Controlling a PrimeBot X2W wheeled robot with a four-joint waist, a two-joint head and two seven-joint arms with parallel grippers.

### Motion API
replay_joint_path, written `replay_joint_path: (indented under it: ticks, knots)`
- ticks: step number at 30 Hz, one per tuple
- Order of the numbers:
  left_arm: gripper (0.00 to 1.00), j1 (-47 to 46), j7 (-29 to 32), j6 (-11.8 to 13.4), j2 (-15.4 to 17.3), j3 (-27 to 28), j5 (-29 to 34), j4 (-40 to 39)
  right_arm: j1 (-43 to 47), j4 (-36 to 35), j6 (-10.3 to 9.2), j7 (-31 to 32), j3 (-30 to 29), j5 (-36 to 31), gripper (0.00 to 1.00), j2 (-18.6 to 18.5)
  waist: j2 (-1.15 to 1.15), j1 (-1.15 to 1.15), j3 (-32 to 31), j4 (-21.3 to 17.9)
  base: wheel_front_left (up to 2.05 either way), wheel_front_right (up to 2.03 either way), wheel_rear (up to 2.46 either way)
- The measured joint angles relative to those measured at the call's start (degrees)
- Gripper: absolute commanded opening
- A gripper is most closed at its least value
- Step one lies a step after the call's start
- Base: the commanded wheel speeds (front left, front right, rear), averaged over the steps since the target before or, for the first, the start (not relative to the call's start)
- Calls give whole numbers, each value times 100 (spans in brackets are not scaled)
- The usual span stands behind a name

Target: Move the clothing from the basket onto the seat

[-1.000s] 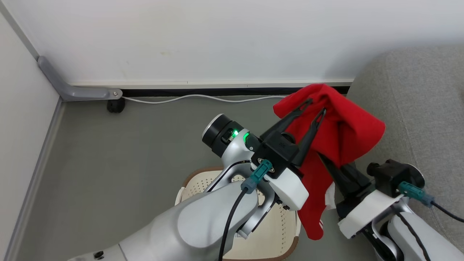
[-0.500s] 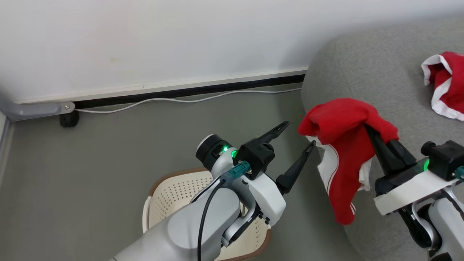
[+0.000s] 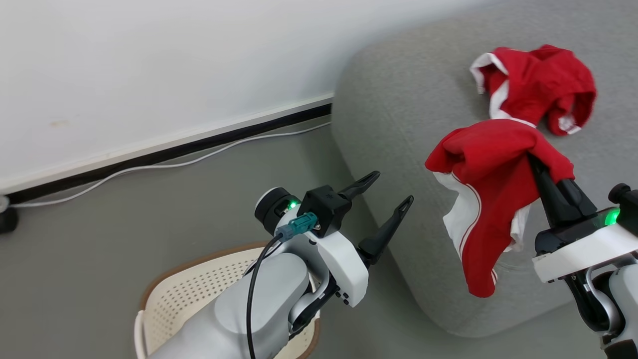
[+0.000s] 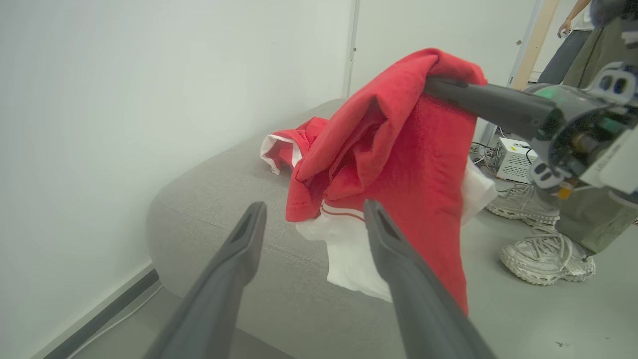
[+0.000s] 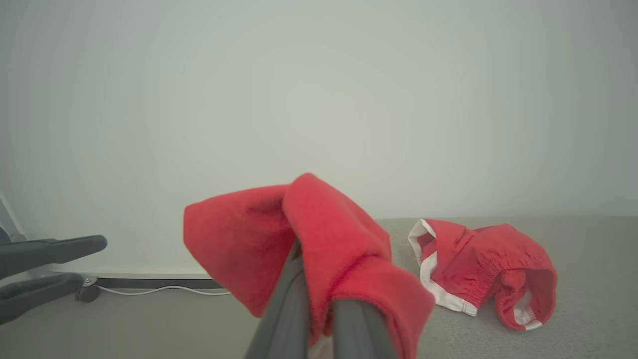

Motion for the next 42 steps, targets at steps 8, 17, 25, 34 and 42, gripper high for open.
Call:
replay_joint_path:
  ticks: [8, 17, 25, 34, 42]
  knots:
    - [100, 90, 0, -113, -1, 225, 93, 40, 19, -3, 0, 0, -180, 1, 0, 34, 0, 0, -28, -718, 0, 0, 0]
    - [100, 90, 0, -230, -11, 225, 188, 3, 118, -136, 0, 0, -482, 2, 0, 21, 0, 0, 103, -1192, 0, 0, 0]
    - [100, 36, 0, -147, 11, 82, 287, -204, 62, -235, 0, 0, -820, 104, 0, -159, 0, 0, 457, -1235, 0, 0, 0]
    - [100, -489, -1, 179, 29, -310, 516, -511, -1113, 123, 0, -1, -1646, 109, 0, -868, 0, 0, 1207, -1107, 0, 0, 0]
    - [100, -1269, -2, 499, 58, -876, 509, -586, -2056, 510, 1, -1, -2275, -2, 0, -1541, 0, 0, 2046, -817, 0, 0, 0]
